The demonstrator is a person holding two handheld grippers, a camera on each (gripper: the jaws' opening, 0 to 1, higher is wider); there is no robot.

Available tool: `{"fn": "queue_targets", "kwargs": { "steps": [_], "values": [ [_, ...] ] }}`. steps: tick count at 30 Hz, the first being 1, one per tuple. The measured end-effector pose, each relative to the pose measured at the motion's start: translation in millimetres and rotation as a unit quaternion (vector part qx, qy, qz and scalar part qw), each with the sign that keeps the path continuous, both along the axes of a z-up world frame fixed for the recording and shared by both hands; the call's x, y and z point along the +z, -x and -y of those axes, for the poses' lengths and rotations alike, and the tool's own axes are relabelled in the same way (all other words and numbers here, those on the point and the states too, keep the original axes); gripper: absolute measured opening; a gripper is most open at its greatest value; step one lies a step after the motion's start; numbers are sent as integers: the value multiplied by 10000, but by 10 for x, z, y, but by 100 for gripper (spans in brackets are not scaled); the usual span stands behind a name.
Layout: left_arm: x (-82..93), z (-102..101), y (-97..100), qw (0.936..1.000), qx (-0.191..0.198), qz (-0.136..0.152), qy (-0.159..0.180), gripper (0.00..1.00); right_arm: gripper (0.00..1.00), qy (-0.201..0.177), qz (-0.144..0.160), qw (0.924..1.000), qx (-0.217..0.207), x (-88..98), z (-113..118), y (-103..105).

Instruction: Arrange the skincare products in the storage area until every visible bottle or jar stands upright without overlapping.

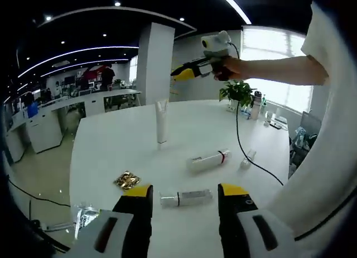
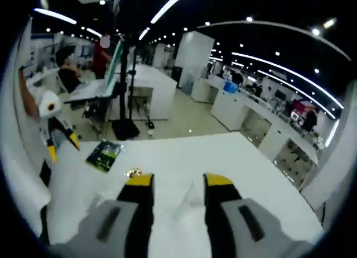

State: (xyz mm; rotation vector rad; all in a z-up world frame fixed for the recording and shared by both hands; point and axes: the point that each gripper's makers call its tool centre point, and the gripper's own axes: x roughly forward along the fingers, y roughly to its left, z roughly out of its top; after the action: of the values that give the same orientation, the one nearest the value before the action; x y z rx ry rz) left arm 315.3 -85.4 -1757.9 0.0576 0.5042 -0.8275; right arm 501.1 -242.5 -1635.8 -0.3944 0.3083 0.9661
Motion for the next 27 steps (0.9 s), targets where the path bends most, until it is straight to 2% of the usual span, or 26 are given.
{"fn": "queue_targets", "kwargs": {
  "steps": [2,4,5,10,14,19,27],
  "values": [
    [34,-17,-28,10000,81,16,22,48,39,-237,-105,9997,-21,16,13,116],
    [106,-55,-73,9996,263,69,81,48,42,-721,-231,9970,-162,58,78,347],
    [160,-73,-86,9991,370,89,161,48,42,-802,-267,9962,-204,47,129,435],
    [242,-70,-88,9982,493,81,320,48,45,-854,-494,9943,-407,-76,341,761],
    [209,-14,-106,9985,464,4,308,48,51,-899,-862,9904,-594,-262,498,973],
    [185,88,-156,9984,450,-57,352,48,60,-1036,-1158,9854,-703,-364,556,1191],
    [127,505,-224,9989,187,-165,388,49,66,-737,-1618,9810,-770,-637,741,1546]
  ]
}}
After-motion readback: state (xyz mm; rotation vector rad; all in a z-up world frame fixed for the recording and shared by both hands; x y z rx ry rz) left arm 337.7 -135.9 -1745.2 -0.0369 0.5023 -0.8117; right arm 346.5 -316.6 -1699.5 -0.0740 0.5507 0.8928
